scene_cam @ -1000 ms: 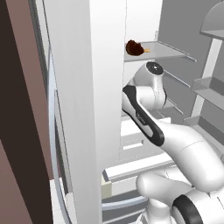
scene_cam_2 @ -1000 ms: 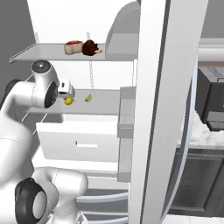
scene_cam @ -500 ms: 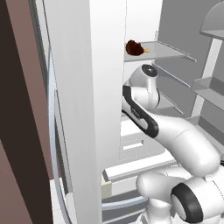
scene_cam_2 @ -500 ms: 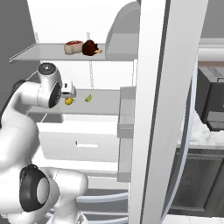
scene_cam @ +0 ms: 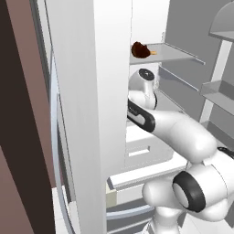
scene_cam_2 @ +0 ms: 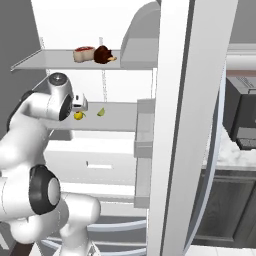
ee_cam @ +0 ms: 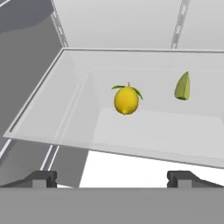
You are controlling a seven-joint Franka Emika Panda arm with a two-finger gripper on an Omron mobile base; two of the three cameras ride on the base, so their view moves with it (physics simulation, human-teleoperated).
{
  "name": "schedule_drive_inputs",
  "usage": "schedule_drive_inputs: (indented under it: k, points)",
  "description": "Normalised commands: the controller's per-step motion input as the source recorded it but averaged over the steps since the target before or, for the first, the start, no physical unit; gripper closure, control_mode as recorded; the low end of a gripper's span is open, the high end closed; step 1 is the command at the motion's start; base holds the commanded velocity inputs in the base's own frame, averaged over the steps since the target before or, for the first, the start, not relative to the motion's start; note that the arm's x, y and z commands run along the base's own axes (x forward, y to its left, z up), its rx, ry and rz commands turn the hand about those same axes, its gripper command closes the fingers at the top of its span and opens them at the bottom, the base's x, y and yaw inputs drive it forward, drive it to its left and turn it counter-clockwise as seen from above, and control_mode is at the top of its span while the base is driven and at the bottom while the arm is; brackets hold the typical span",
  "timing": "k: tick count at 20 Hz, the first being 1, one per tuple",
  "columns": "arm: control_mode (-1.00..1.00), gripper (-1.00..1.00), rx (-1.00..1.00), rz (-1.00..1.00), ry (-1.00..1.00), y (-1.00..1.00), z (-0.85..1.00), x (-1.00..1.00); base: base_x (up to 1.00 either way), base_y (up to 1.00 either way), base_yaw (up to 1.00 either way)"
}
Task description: Gather the lemon wedge and lemon from the fridge and place them on a tray on the dining counter. Then gather the steaks from the fridge and place them on the other tray.
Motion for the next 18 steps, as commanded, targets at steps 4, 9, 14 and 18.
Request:
schedule_drive_inputs:
  k: [4,9,14,18]
  points:
    - [-1.0,-1.0,0.0,0.0,0.02,0.12,-0.17,0.37,0.0,0.0,0.0]
    - [-1.0,-1.0,0.0,0.0,0.02,0.12,-0.22,0.36,0.0,0.0,0.0]
    - [-1.0,-1.0,0.0,0.0,0.01,0.09,-0.23,0.33,0.0,0.0,0.0]
    - [-1.0,-1.0,0.0,0.0,0.0,0.01,-0.26,0.33,0.0,0.0,0.0]
